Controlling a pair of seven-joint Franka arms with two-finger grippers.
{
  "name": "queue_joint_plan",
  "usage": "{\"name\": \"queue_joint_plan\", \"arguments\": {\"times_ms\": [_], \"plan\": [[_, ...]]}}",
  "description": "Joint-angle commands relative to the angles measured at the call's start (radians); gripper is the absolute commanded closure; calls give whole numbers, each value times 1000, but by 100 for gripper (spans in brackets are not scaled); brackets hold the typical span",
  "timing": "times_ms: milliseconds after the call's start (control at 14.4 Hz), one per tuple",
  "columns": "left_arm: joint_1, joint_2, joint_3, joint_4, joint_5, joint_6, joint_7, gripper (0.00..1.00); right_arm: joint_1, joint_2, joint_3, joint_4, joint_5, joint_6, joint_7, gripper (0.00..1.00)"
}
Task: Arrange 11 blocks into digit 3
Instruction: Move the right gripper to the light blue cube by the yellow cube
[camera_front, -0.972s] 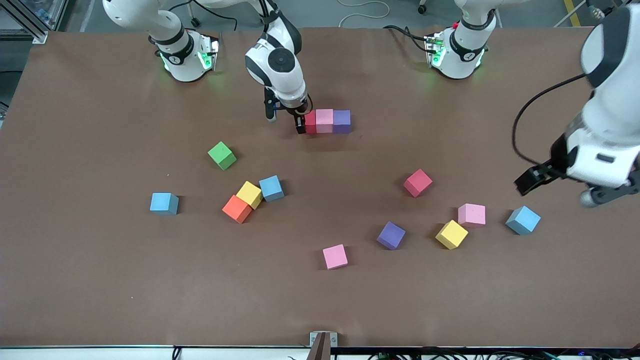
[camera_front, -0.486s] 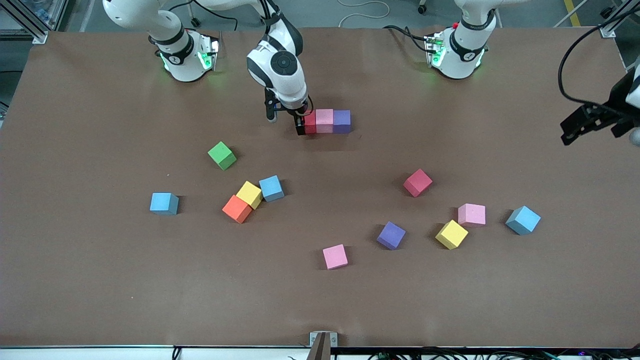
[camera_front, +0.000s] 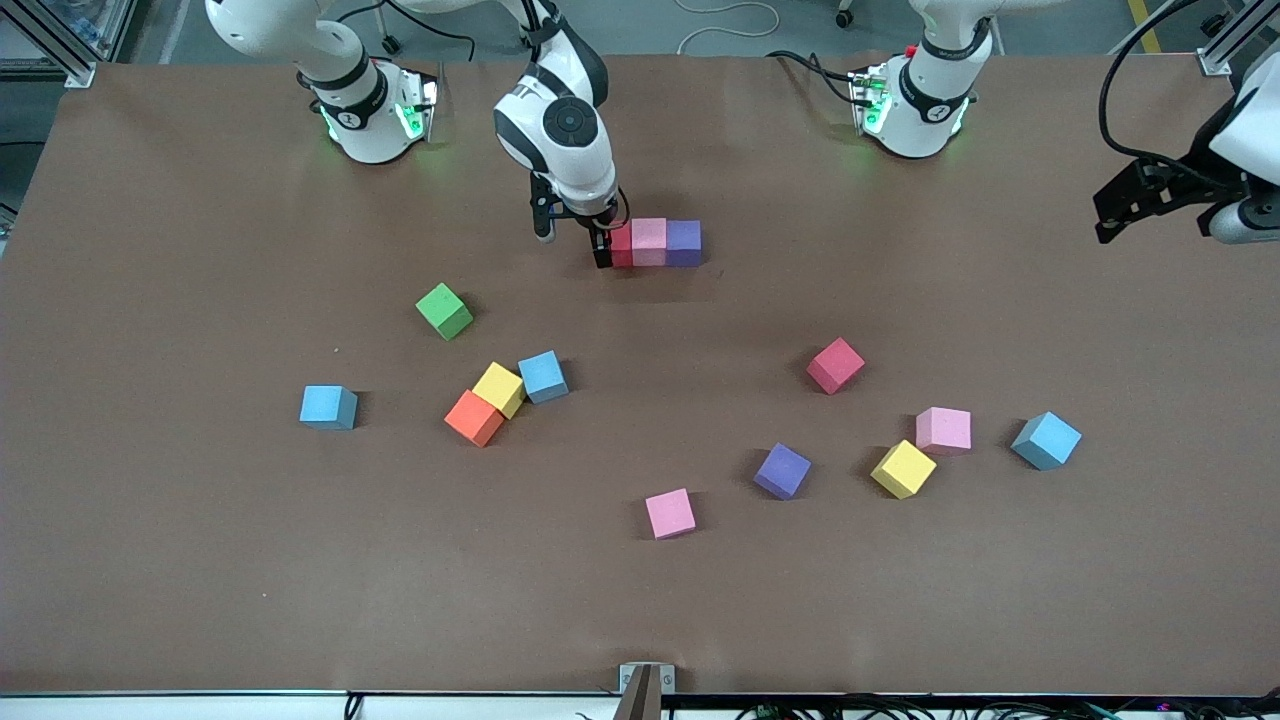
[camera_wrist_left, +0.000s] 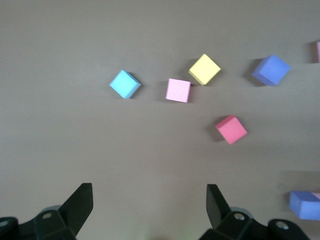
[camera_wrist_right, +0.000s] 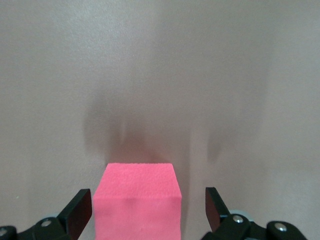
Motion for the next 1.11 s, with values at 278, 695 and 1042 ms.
{"name": "queue_joint_plan", "arguments": {"times_ms": [278, 695, 1042], "plan": [[-2, -15, 8, -16, -67, 20, 20, 0, -33, -144, -23, 5, 6, -121, -72, 0], [5, 4, 16, 17, -37, 28, 25, 0, -243, -92, -46, 224, -78, -247, -264, 0], [2, 5, 10, 17, -17, 25, 28, 0, -377, 70, -46, 356, -131, -246, -404, 0]]}}
